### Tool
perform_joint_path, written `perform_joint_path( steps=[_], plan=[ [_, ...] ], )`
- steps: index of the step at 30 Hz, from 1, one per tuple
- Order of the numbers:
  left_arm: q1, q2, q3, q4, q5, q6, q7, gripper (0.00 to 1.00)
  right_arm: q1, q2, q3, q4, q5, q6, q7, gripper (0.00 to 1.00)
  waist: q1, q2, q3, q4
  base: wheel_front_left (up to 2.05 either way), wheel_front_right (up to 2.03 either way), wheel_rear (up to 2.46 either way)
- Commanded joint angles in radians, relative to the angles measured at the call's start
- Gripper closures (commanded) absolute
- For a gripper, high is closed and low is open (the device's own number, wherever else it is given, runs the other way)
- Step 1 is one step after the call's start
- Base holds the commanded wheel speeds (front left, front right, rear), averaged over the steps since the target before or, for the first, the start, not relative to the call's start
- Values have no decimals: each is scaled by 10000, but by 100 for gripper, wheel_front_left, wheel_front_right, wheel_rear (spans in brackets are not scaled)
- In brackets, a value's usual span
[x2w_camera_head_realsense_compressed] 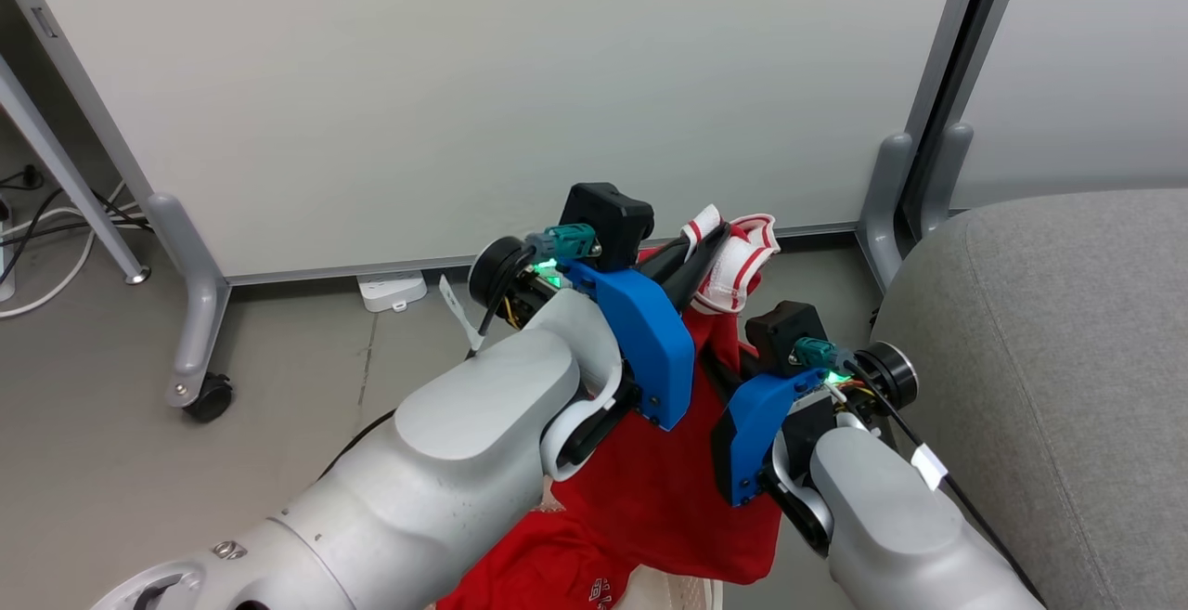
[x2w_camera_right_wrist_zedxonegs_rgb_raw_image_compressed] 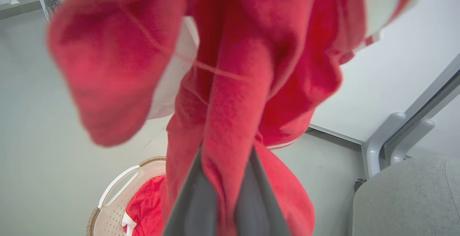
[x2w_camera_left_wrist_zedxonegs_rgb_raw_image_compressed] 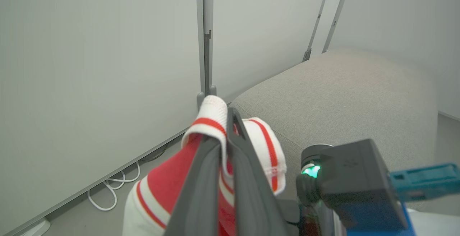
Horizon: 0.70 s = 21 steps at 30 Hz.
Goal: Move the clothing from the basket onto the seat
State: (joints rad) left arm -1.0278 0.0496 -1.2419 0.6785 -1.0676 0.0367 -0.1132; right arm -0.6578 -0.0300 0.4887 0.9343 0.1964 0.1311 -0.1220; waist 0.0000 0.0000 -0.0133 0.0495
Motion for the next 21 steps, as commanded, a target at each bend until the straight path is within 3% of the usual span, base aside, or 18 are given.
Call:
perform_joint_path(
  steps=[1, 7, 11, 21],
  plan=[
    [-108, 18, -41, 18, 63, -27, -279, 0, -194, -18, -1, 39, 67, -7, -84, 100, 0, 0, 19, -2, 0, 0, 0],
    [321, 37, 53, 154, 253, -410, -1171, 0, -255, -16, -101, 56, 101, -7, -228, 100, 0, 0, 76, -32, 0, 0, 0],
    [932, 343, 424, 13, 657, -641, -1512, 0, -265, -36, -261, 71, 7, -7, -336, 100, 0, 0, 110, -64, 0, 0, 0],
    [4460, 1561, 3766, -2953, 4169, -796, -1528, 0, -141, -277, -770, -242, -239, -7, -350, 100, 0, 0, 380, -73, 0, 0, 0]
  ],
)
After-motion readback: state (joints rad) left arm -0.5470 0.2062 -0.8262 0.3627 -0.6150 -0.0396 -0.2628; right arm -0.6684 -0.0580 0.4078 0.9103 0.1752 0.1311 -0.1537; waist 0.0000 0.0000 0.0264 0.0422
